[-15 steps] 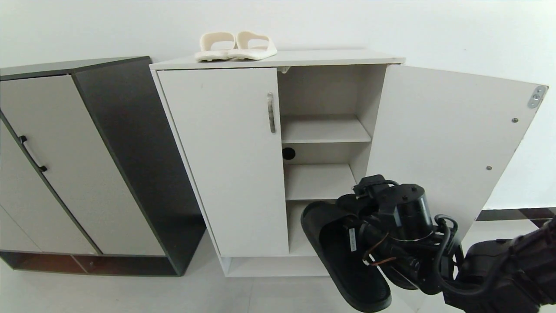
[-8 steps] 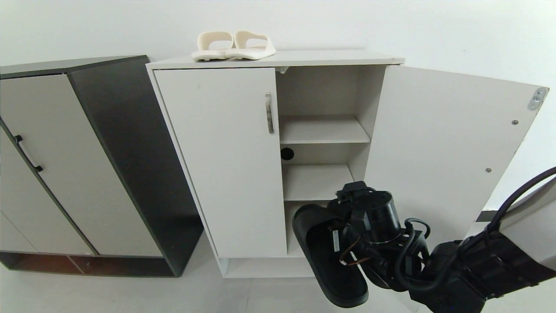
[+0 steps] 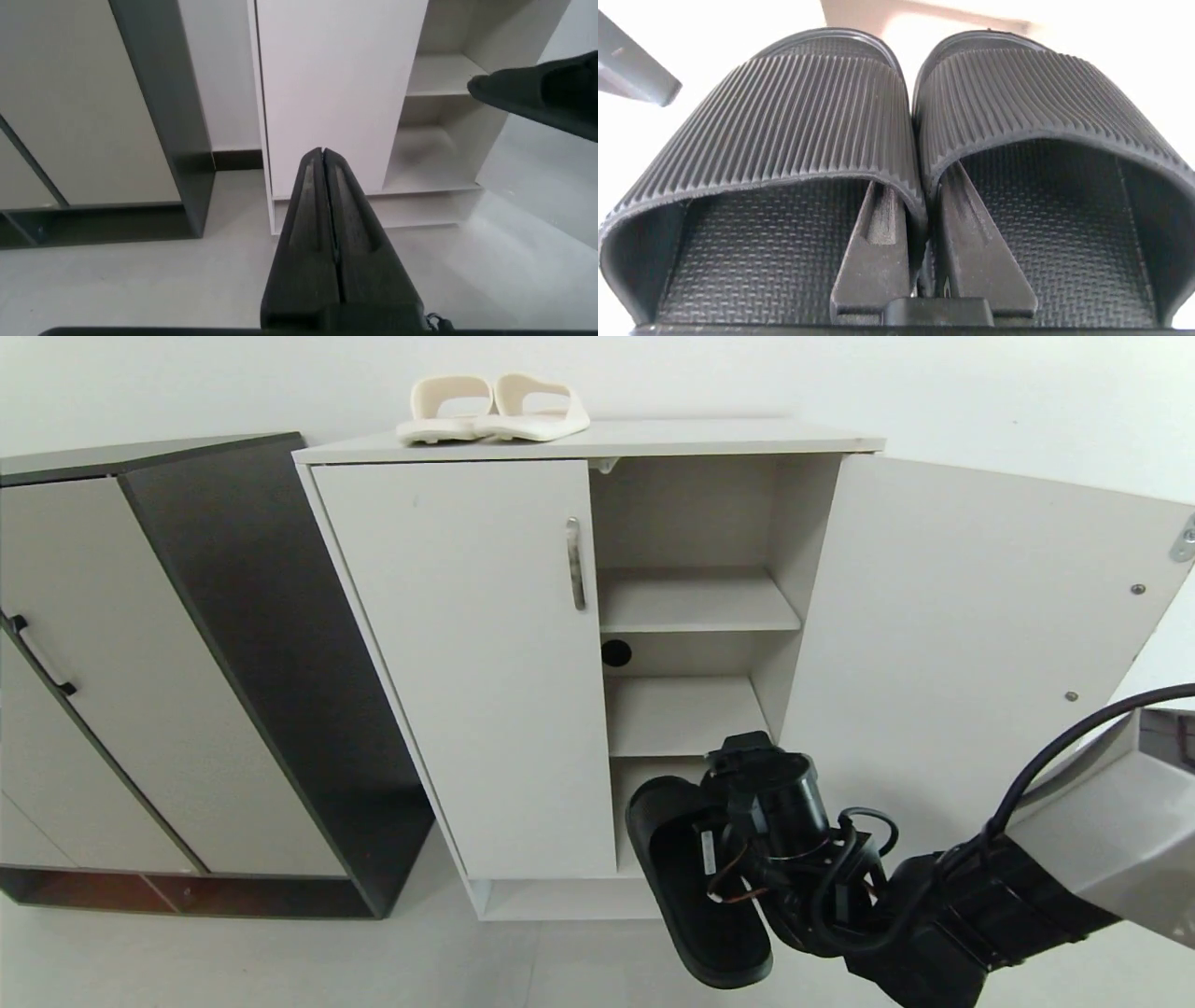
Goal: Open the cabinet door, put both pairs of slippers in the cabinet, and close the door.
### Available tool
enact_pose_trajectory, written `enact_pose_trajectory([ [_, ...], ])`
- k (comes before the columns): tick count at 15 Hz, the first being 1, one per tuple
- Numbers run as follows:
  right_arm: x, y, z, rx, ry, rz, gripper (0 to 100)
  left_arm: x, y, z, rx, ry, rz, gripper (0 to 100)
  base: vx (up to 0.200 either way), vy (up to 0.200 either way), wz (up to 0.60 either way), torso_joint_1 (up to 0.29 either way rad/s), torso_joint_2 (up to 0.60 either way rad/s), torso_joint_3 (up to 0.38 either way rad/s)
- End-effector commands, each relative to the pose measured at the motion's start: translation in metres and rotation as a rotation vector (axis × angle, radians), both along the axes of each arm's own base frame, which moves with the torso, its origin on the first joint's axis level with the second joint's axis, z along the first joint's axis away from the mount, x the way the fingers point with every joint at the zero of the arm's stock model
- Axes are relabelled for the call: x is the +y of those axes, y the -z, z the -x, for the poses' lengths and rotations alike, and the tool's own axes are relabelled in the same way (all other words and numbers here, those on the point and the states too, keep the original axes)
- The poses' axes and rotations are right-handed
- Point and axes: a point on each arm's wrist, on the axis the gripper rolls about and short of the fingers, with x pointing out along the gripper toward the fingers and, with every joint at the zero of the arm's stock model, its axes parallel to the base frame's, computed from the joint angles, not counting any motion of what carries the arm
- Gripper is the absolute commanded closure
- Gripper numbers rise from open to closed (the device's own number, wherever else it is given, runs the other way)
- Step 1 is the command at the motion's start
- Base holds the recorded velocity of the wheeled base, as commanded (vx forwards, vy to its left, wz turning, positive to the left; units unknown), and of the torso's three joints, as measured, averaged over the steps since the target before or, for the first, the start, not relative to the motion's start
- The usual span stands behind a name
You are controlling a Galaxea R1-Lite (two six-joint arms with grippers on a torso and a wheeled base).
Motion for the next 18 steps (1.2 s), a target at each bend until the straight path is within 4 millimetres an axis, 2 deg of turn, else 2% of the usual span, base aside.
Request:
enact_pose_trajectory([
  [1, 0.011, 0.011, -0.012, -0.008, 0.031, 0.013, 100, 0.0, 0.0, 0.0, 0.002, -0.001, 0.0, 100, 0.0, 0.0, 0.0, 0.002, 0.0, -0.183],
  [5, 0.026, 0.024, -0.028, -0.049, 0.102, 0.017, 100, 0.0, 0.0, 0.0, 0.002, -0.001, -0.002, 100, 0.0, 0.0, 0.0, 0.004, 0.0, -0.2],
  [10, 0.028, 0.022, -0.033, -0.164, 0.134, -0.021, 100, 0.0, 0.0, 0.0, 0.0, -0.001, -0.002, 100, 0.0, 0.0, 0.0, 0.008, 0.0, -0.193],
  [12, 0.028, 0.018, -0.033, -0.21, 0.135, -0.037, 100, 0.0, 0.0, 0.0, 0.0, -0.001, -0.003, 100, 0.0, 0.0, 0.0, 0.001, 0.0, -0.047],
  [18, 0.027, 0.032, -0.041, -0.318, 0.177, -0.009, 100, 0.0, 0.0, 0.0, 0.002, 0.0, -0.002, 100, 0.0, 0.0, 0.0, 0.0, 0.0, 0.0],
])
